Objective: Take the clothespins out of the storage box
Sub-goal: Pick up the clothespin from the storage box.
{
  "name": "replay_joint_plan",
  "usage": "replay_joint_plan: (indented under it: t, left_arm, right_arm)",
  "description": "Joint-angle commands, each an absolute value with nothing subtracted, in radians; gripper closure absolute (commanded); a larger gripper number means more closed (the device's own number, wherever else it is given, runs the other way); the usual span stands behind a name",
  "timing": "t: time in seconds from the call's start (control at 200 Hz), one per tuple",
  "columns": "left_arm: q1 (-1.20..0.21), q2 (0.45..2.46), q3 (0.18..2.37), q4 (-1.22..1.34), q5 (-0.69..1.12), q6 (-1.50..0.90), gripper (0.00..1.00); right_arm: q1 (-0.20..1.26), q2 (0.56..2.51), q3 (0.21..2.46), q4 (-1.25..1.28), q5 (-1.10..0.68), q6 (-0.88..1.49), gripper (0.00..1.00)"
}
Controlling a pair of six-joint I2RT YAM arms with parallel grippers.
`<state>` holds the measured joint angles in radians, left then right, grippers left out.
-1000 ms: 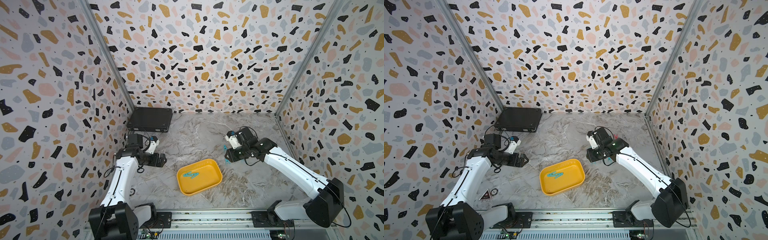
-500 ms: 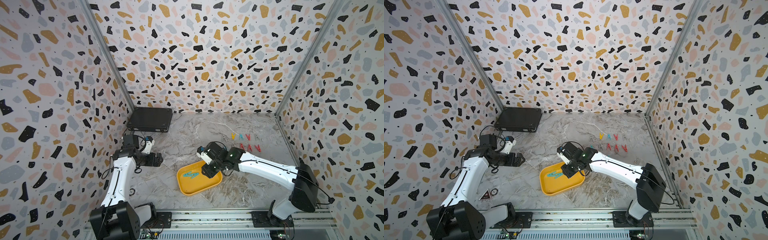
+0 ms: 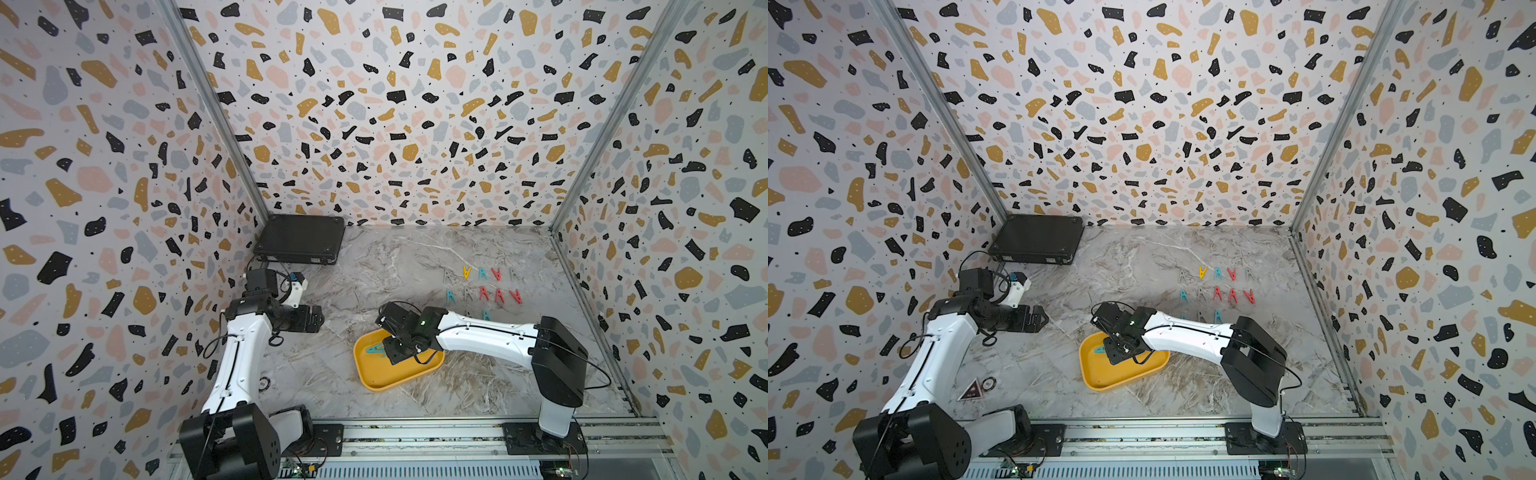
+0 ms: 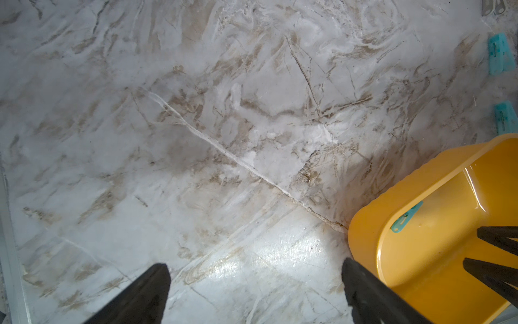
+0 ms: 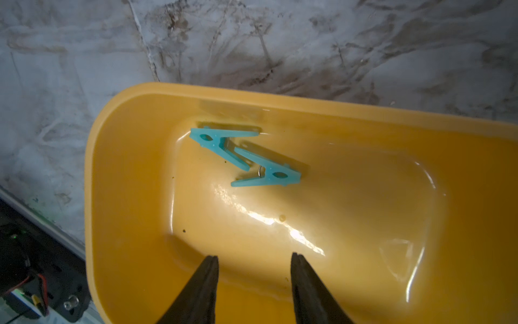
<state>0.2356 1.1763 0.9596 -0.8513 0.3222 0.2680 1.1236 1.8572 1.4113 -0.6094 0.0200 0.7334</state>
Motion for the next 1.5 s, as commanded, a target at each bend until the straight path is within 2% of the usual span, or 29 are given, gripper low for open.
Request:
replay_joint_plan:
  t: [0.0,0.345,1.497]
  left_arm:
    - [0.241,1.164,0.95,-0.834,0.315,0.26,0.0]
    - [0.241,1.152,0.952,-0.834,0.318,0.258,0.0]
    - [0.241,1.128,0.95,-0.843,0.348,0.269,0.0]
  right_arm:
    - [1.128,1.868,1.454,-0.607,0.062,0.868,0.54]
    - [1.132,1.917,1.444,-0.597,0.088,1.039,0.56]
    - [1.126,2.07,1.551,-0.653,0.036,1.109,0.57]
